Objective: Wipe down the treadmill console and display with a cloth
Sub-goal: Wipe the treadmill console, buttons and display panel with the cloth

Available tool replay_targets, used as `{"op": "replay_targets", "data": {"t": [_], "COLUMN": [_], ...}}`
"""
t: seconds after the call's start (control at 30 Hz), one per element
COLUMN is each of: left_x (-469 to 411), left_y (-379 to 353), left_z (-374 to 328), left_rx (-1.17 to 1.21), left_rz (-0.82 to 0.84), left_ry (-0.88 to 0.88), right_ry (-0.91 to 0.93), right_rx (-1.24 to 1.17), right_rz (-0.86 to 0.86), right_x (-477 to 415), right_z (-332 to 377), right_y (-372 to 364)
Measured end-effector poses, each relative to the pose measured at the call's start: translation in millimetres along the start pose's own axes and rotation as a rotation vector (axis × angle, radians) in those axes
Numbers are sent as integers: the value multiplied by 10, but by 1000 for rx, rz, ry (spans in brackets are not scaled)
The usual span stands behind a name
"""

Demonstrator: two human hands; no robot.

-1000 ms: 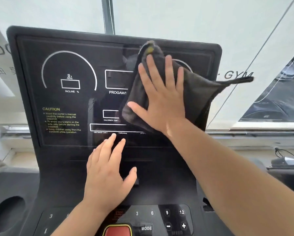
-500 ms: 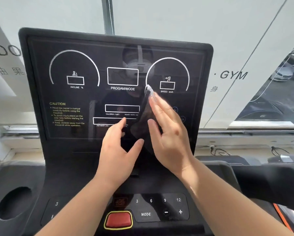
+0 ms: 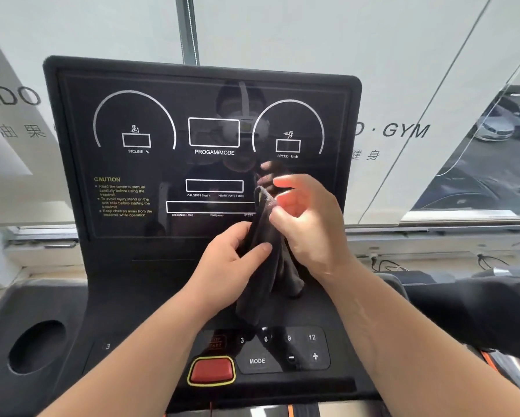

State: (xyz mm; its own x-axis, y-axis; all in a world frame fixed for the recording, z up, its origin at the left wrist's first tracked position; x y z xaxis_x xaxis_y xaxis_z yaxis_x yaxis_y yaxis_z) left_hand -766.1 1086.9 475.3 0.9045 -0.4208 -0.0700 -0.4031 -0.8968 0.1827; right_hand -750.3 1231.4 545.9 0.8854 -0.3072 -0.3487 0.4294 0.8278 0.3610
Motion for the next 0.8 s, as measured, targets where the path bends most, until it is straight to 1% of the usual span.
{"op": "replay_targets", "data": {"t": [0.07,0.13,0.2,0.27,0.3,0.4,0.43,0.5,0.53,0.57,0.6,0.63,0.67,0.7,0.73,0.77,0.8], "left_x": [31,42,42,26,12,-39,-53,-65,-63,-83,-129,-188,-237,-268,-286,-300,-307], "left_y": [80,197,311,415,457,540,573,663,693,690,647,579,502,421,340,275,218], "left_z": [-70,-141,-206,-266,-307,-474,-538,-678,-738,-765,-750,-716,-680,-662,-648,-635,-625], "left_rx": [-137,-220,-225,-240,-268,-355,-391,-503,-553,-561,-502,-401,-271,-138,-11,79,159], "left_rz": [-27,-56,-64,-77,-86,-121,-165,-339,-425,-472,-461,-414,-358,-307,-254,-211,-172], "left_ry": [-44,-87,-110,-127,-145,-216,-253,-318,-322,-302,-256,-205,-153,-107,-71,-52,-32], "right_ry": [-46,-36,-10,25,50,67,51,10,-10,-47,-114,-185,-242,-275,-283,-252,-180], "right_rx": [-26,43,125,188,219,164,130,90,40,-52,-190,-321,-423,-469,-462,-398,-285], "right_rz": [210,422,550,587,579,543,564,634,651,645,618,575,532,487,448,400,342], "right_x": [-24,-6,23,41,41,16,32,109,150,174,190,197,203,201,202,195,179], "right_z": [-65,-73,-42,-4,17,43,44,71,89,94,82,43,-3,-60,-121,-172,-198], "right_y": [-138,-246,-272,-248,-231,-138,-120,-124,-137,-140,-141,-139,-132,-116,-97,-56,5]}}
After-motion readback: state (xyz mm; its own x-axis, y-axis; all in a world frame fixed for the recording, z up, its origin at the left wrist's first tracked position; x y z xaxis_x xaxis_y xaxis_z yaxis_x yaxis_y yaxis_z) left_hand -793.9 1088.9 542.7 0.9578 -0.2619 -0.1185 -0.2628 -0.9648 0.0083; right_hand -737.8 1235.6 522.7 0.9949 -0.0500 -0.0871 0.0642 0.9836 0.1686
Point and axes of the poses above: each hand's wrist, its own x-axis away from the middle knuckle, its own y-axis out of the back of the hand, z = x × y, the point moved 10 cm from there along -x, towards the middle knuckle
